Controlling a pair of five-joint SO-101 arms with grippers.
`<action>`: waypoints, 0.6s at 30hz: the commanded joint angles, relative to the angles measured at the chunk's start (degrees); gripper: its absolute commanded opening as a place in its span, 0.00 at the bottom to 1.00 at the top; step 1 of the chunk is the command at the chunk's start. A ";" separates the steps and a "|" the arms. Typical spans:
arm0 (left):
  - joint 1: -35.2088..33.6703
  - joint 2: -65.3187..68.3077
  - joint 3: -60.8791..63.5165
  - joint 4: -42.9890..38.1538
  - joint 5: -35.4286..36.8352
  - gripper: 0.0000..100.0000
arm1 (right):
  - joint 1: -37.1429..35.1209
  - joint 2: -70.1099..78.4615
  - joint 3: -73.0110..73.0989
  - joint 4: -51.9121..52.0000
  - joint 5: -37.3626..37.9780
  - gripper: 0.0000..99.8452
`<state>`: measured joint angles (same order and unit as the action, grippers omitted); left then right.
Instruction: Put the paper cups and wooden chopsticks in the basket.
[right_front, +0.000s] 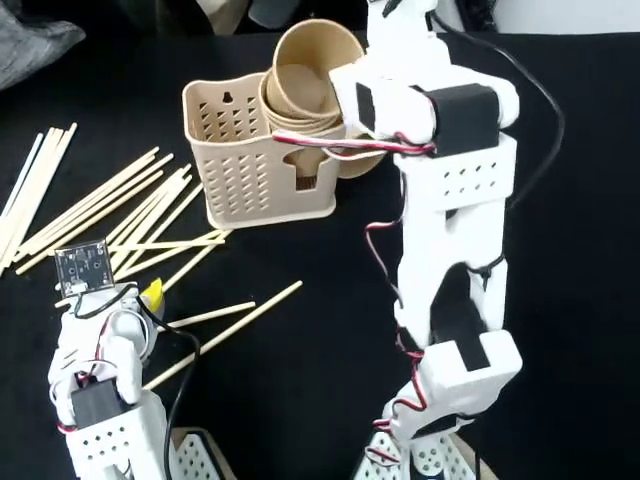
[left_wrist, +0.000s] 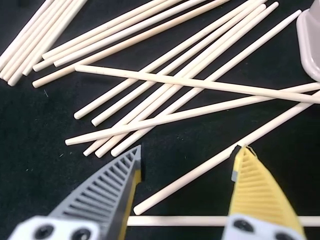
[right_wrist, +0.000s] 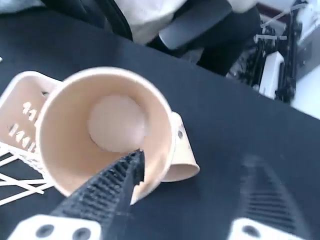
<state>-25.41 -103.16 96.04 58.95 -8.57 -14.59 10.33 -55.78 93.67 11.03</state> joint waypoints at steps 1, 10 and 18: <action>0.48 -0.26 0.48 -0.53 -0.35 0.29 | -2.29 -0.13 -2.77 -3.87 0.00 0.41; 0.48 -0.26 0.48 -0.53 -0.35 0.29 | -7.03 4.62 2.86 -15.82 0.09 0.21; 0.48 -0.26 0.48 -0.53 -0.35 0.29 | -5.19 11.21 2.33 -18.02 0.09 0.09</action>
<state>-25.41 -103.16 96.04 58.95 -8.57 -20.57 21.67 -51.74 75.91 11.03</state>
